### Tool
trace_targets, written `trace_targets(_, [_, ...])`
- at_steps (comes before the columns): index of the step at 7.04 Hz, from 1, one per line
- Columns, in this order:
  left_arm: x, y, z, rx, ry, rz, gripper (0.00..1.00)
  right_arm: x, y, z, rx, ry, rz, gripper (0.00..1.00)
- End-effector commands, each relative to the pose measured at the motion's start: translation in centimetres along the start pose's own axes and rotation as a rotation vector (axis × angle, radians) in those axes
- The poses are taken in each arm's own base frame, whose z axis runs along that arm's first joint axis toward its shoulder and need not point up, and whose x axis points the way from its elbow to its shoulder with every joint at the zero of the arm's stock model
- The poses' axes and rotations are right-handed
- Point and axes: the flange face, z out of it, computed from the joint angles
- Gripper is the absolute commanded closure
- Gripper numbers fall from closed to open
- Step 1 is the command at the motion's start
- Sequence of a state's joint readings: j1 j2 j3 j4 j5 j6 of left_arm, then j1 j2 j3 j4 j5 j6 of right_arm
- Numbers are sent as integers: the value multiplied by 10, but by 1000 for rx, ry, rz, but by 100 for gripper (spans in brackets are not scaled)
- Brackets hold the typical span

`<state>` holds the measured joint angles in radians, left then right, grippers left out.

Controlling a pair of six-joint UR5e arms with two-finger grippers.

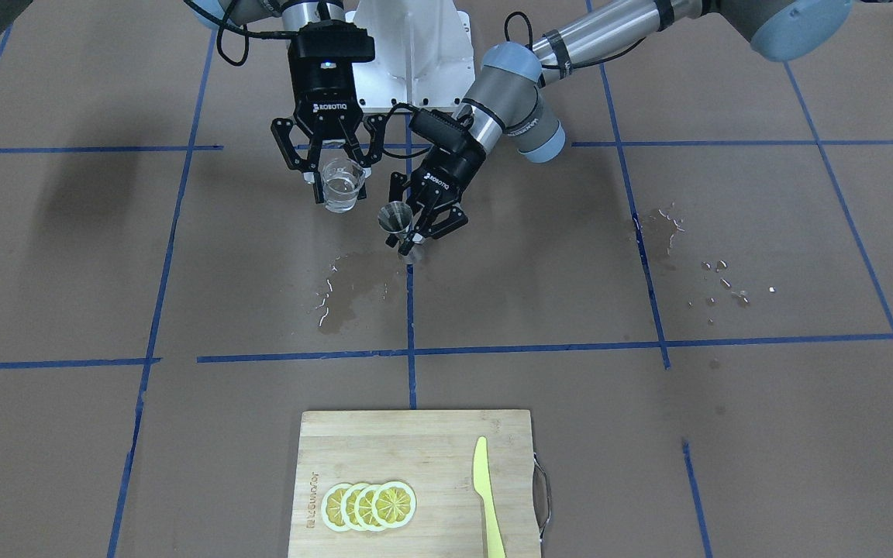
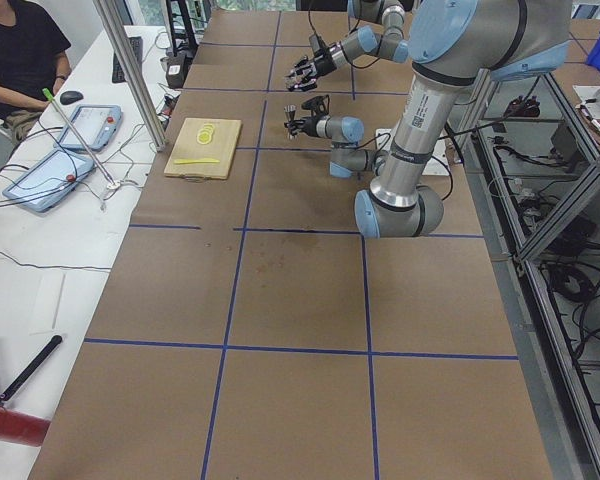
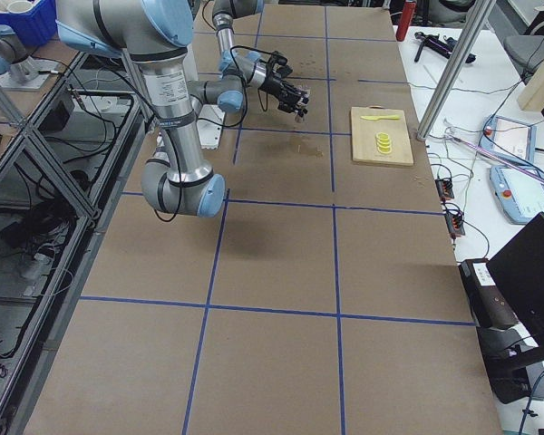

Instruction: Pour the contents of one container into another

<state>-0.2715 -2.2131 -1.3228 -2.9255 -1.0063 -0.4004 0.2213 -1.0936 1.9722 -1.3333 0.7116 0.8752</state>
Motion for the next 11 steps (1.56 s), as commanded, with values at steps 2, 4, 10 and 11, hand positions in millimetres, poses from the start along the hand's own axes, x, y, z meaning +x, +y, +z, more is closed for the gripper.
trace_targets(2, [4, -3, 0, 6, 6, -5, 100, -21, -6, -5, -23, 35, -71, 100])
trace_targets(4, [3, -3, -1, 6, 6, -5, 100, -21, -7, -4, -17, 45, -175, 100])
trace_targets(10, [4, -4, -1, 6, 8, -6, 100, -28, -25, 7, -44, 97, -416, 100])
trace_targets(11, [4, -4, -1, 6, 8, -6, 100, -27, -27, 8, -47, 96, -479, 100])
